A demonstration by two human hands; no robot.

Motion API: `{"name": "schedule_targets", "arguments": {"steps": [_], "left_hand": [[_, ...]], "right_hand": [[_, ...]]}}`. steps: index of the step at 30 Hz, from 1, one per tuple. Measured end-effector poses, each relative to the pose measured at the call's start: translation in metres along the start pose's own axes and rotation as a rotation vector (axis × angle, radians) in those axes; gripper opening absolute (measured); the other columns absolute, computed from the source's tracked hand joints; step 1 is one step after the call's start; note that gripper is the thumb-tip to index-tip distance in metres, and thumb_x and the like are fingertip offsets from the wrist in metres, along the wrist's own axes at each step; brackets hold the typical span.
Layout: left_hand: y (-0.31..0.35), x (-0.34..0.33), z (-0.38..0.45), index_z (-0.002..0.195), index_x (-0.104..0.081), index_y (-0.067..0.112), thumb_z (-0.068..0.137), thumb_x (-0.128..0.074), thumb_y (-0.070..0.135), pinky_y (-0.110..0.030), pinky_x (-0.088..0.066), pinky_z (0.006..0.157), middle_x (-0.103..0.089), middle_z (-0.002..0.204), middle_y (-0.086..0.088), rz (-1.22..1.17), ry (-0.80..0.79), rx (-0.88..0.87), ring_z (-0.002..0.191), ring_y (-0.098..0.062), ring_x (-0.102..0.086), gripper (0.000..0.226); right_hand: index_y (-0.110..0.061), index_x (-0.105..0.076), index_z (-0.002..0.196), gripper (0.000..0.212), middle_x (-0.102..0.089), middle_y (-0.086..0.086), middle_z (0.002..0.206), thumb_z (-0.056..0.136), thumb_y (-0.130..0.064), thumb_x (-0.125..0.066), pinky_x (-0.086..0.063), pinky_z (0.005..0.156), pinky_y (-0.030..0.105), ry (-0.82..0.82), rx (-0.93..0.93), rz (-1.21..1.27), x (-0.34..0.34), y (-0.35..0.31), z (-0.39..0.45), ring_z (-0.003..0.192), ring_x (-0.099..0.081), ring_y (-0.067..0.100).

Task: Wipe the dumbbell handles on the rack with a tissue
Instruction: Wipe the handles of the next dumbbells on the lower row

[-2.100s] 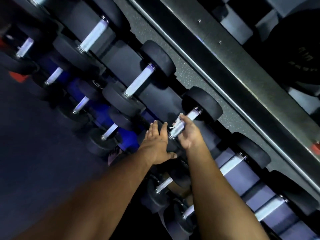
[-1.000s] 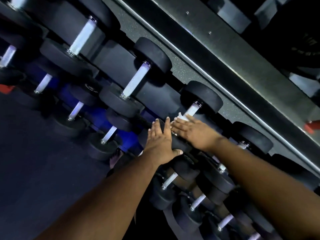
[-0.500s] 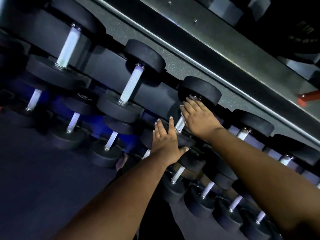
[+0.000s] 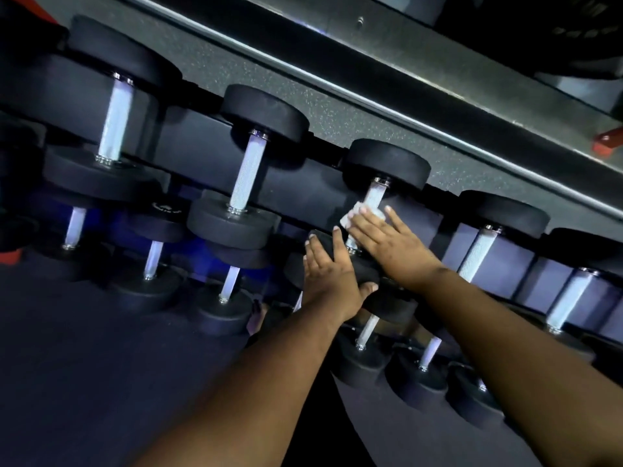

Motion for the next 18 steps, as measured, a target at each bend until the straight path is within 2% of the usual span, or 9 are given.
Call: {"name": "schedule_targets", "arguments": {"steps": [3,6,8,10,12,13,15,16,18], "left_hand": [[0.0,-0.001,0.0,0.156,0.023,0.02,0.083,-0.069,0.064,-0.043,-0.001,0.124,0.021,0.161,-0.028,-0.009,-0.009,0.002,0.153,-0.039,0.011,0.125],[0.0,0.0,0.001,0.156,0.025,0.021,0.083,-0.068,0.064,-0.043,-0.003,0.125,0.022,0.161,-0.027,-0.002,-0.025,0.01,0.153,-0.038,0.012,0.126],[0.001,0.002,0.0,0.155,0.026,0.022,0.083,-0.068,0.065,-0.044,-0.005,0.126,0.023,0.162,-0.025,0.002,-0.028,0.023,0.154,-0.037,0.012,0.126],[0.003,0.002,-0.001,0.155,0.027,0.023,0.083,-0.068,0.065,-0.044,-0.006,0.126,0.023,0.163,-0.024,0.011,-0.032,0.032,0.154,-0.036,0.012,0.127],[0.003,0.002,-0.002,0.155,0.027,0.022,0.082,-0.068,0.066,-0.044,-0.006,0.127,0.021,0.163,-0.025,0.03,-0.026,0.04,0.154,-0.036,0.011,0.128],[0.003,0.002,-0.002,0.155,0.027,0.022,0.082,-0.068,0.067,-0.044,-0.006,0.127,0.021,0.163,-0.026,0.036,-0.02,0.045,0.154,-0.037,0.01,0.128],[0.005,0.002,-0.003,0.154,0.028,0.022,0.082,-0.069,0.067,-0.045,-0.005,0.127,0.021,0.163,-0.026,0.03,-0.025,0.054,0.154,-0.037,0.01,0.129],[0.004,0.002,-0.002,0.154,0.028,0.022,0.081,-0.069,0.067,-0.045,-0.004,0.127,0.021,0.163,-0.025,0.03,-0.029,0.058,0.154,-0.037,0.01,0.129],[0.005,0.002,-0.002,0.154,0.028,0.021,0.081,-0.069,0.067,-0.044,-0.003,0.126,0.021,0.163,-0.026,0.038,-0.02,0.065,0.154,-0.036,0.011,0.13]], "right_hand": [[-0.018,-0.01,0.16,0.071,-0.007,0.003,0.168,0.091,-0.018,-0.025,-0.004,0.123,0.053,-0.003,0.083,0.041,0.001,0.013,-0.009,0.154,-0.006,0.021],[-0.015,-0.009,0.16,0.074,-0.006,0.006,0.168,0.09,-0.007,-0.031,-0.01,0.123,0.052,0.076,-0.153,0.131,0.002,0.025,0.007,0.154,-0.006,0.023],[-0.014,-0.022,0.158,0.067,-0.017,0.006,0.166,0.092,-0.009,-0.032,-0.013,0.123,0.05,0.148,-0.172,0.268,-0.002,0.018,0.01,0.153,-0.012,0.026],[-0.015,-0.042,0.151,0.055,-0.035,0.007,0.159,0.096,-0.013,-0.04,-0.015,0.122,0.049,0.223,-0.049,0.341,-0.012,0.008,0.003,0.149,-0.026,0.027],[-0.013,-0.052,0.143,0.049,-0.045,0.009,0.153,0.095,-0.012,-0.046,-0.021,0.12,0.051,0.284,-0.016,0.439,-0.019,0.001,-0.009,0.144,-0.037,0.028],[-0.012,-0.053,0.142,0.049,-0.046,0.01,0.151,0.094,-0.007,-0.047,-0.025,0.12,0.049,0.321,-0.089,0.553,-0.019,-0.002,-0.014,0.143,-0.039,0.027],[-0.012,-0.054,0.142,0.052,-0.048,0.008,0.15,0.093,0.006,-0.05,-0.032,0.119,0.035,0.401,-0.372,0.903,-0.015,-0.007,-0.017,0.14,-0.042,0.017],[-0.012,-0.054,0.142,0.052,-0.05,0.005,0.148,0.094,0.007,-0.051,-0.034,0.117,0.028,0.446,-0.55,1.067,-0.013,-0.012,-0.016,0.137,-0.045,0.011],[-0.013,-0.055,0.142,0.046,-0.056,-0.001,0.142,0.097,-0.002,-0.054,-0.039,0.113,0.027,0.49,-0.822,1.358,-0.013,-0.022,-0.011,0.128,-0.051,-0.002]]}}
Point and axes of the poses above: each hand's wrist, its own z-axis towards the middle knuckle, its own x-axis out of the back of the hand, y = z × x, the point moved 3 cm from there along z, towards the middle knuckle
